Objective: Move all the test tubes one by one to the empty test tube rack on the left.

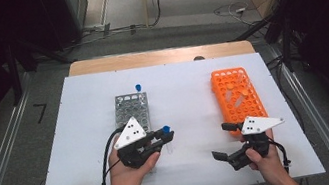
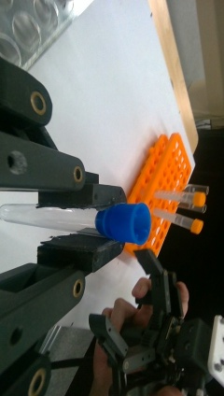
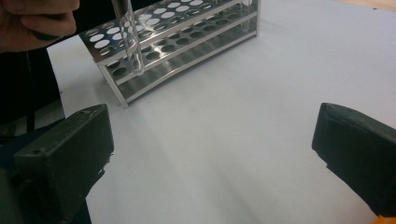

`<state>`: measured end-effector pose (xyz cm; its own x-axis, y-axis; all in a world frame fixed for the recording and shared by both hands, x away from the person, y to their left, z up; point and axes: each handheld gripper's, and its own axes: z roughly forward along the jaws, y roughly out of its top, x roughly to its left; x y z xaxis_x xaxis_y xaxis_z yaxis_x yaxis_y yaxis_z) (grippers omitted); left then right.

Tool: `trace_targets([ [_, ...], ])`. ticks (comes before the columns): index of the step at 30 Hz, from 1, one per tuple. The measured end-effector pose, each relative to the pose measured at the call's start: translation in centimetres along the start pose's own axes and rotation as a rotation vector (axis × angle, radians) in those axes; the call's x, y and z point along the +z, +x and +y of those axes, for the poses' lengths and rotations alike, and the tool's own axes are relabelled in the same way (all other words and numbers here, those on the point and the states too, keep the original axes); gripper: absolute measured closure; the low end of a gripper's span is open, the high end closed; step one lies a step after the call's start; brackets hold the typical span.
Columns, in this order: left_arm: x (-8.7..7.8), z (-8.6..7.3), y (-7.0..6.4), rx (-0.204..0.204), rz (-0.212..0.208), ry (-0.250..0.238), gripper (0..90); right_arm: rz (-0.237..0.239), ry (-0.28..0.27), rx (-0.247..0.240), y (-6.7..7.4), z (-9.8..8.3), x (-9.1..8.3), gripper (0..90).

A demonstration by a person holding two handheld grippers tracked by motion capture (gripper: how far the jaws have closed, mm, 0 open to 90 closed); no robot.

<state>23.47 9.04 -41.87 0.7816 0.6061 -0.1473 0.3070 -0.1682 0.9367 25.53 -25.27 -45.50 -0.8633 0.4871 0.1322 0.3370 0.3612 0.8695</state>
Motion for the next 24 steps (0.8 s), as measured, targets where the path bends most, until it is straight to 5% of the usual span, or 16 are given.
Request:
trace_targets([
  [15,-1.4,2.6,3.7,-0.02,0.09,-0.06,76.9,-0.09,-0.014,0.056,-2.3,-1.7,-3.6,0.0],
  [24,-1.3,3.7,6.2,-0.031,0.156,-0.076,77.0,-0.117,-0.017,0.083,-3.6,-2.3,-4.2,0.0],
])
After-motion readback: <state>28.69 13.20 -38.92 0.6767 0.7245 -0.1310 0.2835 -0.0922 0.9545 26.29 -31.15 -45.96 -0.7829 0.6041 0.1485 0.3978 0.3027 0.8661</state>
